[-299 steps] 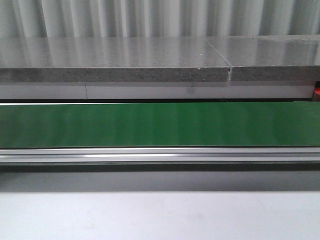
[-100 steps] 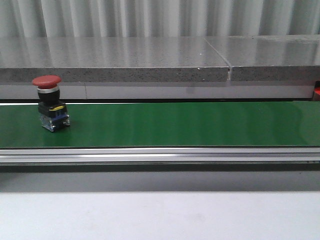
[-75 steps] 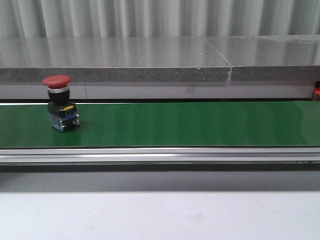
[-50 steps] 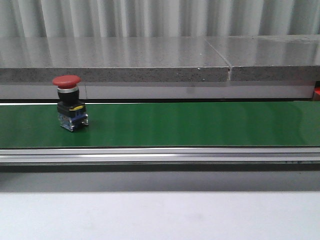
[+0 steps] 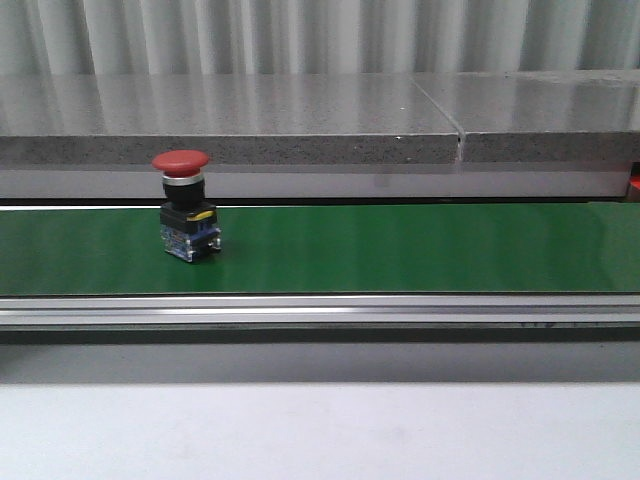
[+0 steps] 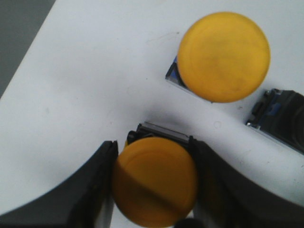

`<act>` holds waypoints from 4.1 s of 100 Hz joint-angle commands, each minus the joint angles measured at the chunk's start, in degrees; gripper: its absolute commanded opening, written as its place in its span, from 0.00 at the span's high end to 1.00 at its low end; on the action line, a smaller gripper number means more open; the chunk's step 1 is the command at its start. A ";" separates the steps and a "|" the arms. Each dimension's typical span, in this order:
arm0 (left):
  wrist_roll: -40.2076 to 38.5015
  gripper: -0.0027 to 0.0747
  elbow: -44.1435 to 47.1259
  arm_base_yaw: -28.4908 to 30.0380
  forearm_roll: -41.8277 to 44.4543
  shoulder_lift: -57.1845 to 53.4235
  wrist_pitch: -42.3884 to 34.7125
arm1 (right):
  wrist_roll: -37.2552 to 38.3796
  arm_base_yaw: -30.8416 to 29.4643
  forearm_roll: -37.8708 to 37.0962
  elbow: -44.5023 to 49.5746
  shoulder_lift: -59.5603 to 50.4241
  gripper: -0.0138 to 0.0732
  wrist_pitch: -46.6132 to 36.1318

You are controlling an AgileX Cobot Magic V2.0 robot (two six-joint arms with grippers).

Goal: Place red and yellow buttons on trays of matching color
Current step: 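Move the left gripper down over a yellow push-button, then close the left gripper on the yellow button and lift it, then set the yellow button on the green belt and open the left gripper, then move the right gripper to the red button at the belt's end and grasp it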

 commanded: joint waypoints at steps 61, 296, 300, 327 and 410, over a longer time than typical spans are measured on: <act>2.75 0.99 -1.73 -5.04 -1.54 -24.60 6.36 | -0.46 0.22 -0.14 -1.44 0.09 0.92 -3.93; 12.03 0.14 26.77 -30.90 -7.05 -63.20 -15.62 | -0.46 0.22 -0.14 -1.44 0.09 0.92 -3.99; 12.03 0.14 29.55 -30.95 -7.05 -66.25 -17.48 | -0.46 0.22 -0.14 -1.44 0.09 0.92 -3.99; 12.03 0.14 44.62 -30.95 -7.05 -83.97 -20.45 | -0.46 0.22 -0.14 -1.44 0.09 0.92 -3.99; 11.02 0.99 53.12 -30.95 -7.99 -93.94 -20.41 | -0.47 0.22 -0.40 -1.44 0.09 0.92 -11.59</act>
